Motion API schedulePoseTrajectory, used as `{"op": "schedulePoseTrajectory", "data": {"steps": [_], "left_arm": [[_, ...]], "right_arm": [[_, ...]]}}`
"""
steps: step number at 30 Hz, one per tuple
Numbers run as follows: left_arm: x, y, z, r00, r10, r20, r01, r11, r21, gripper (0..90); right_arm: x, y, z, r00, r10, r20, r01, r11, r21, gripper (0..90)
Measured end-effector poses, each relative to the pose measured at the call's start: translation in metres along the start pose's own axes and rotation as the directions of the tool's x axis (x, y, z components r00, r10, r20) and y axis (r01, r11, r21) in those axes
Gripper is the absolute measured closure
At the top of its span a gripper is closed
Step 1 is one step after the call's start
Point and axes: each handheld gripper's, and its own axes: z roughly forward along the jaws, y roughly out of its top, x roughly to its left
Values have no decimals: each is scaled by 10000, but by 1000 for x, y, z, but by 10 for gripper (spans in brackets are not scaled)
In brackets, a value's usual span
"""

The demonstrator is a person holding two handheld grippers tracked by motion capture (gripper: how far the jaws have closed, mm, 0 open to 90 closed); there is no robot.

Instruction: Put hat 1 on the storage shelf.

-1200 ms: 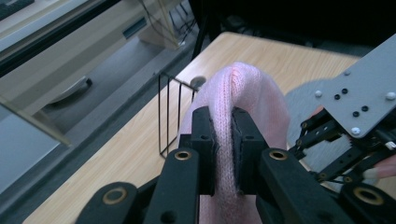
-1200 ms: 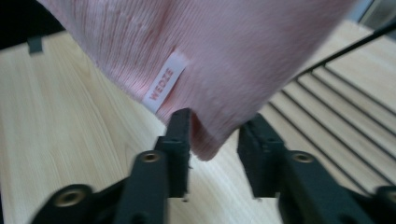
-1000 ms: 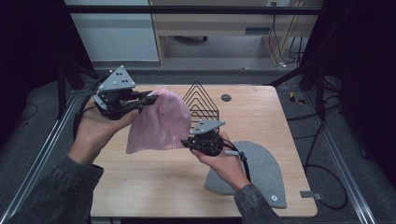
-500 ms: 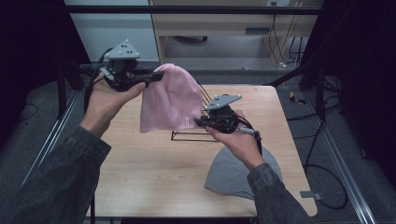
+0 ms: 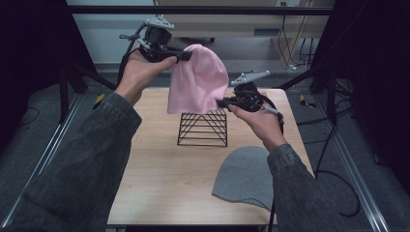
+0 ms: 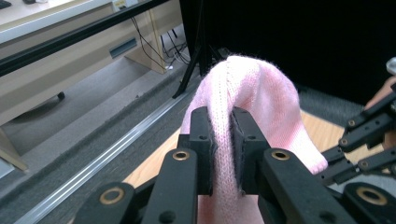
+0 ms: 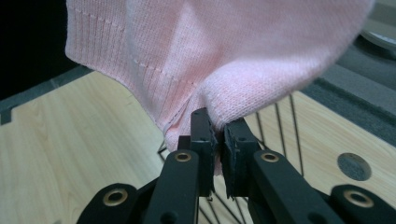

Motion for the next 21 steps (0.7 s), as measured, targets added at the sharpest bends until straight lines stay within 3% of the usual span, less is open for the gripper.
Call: {"op": "schedulePoseTrajectory", "data": {"steps": [1, 4, 9, 21], "left_arm": [[5, 3, 6, 9999, -126, 99, 126, 9999, -12, 804], [11, 3, 17, 9995, -325, -32, 326, 9994, 129, 803], [17, -3, 28, 9993, -383, -2, 383, 9992, 122, 803], [23, -20, 42, 9993, -364, -60, 363, 9993, -115, 801]], "right_arm": [[-9, 2, 0, 9997, 248, 80, -248, 9997, -78, 843], [-17, 1, 5, 9989, 415, 214, -416, 9991, 9, 844], [-24, -1, 11, 9976, 605, 335, -608, 9981, 81, 843], [-21, -15, 20, 9979, 128, 641, -149, 9994, 323, 843]]}}
